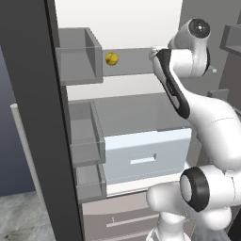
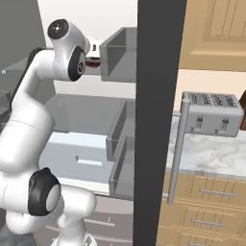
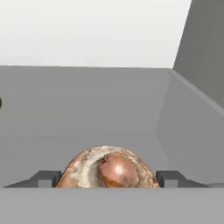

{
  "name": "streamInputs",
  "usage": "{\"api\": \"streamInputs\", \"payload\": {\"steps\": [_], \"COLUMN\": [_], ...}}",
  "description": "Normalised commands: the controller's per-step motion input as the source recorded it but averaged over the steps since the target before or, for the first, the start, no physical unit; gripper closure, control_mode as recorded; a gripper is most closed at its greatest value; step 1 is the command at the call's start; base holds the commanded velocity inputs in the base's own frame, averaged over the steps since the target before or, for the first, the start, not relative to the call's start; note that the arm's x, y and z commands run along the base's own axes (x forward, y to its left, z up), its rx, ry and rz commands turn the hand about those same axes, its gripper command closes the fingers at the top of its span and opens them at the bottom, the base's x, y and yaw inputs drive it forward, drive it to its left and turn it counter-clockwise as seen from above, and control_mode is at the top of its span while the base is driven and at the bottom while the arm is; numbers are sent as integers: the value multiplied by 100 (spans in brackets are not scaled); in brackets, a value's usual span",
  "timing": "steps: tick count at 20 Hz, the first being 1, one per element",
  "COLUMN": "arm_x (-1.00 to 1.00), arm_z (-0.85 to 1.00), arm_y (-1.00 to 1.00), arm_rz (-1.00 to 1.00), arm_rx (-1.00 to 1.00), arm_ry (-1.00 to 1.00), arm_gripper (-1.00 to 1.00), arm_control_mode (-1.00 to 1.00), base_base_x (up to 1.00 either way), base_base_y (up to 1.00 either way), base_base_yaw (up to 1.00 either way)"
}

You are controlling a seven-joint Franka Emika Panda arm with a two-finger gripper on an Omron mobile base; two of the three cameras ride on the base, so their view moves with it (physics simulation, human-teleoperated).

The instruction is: Gather the lemon and mushroom from the fridge and place them on a tray on the dining counter. Then gather the steak and fish from the fridge and place them on the other tray.

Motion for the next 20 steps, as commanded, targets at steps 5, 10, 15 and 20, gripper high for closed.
{"api": "streamInputs", "payload": {"steps": [5,10,15,20], "arm_x": [-100,-100,-100,-87], "arm_z": [10,5,0,-4], "arm_y": [0,0,0,0], "arm_rz": [-4,-4,-2,-1], "arm_rx": [8,3,0,0], "arm_ry": [-1,4,7,11], "arm_gripper": [100,100,100,100], "arm_control_mode": [-100,-100,-100,-100], "base_base_x": [0,0,0,0], "base_base_y": [0,0,0,0], "base_base_yaw": [0,0,0,0]}}
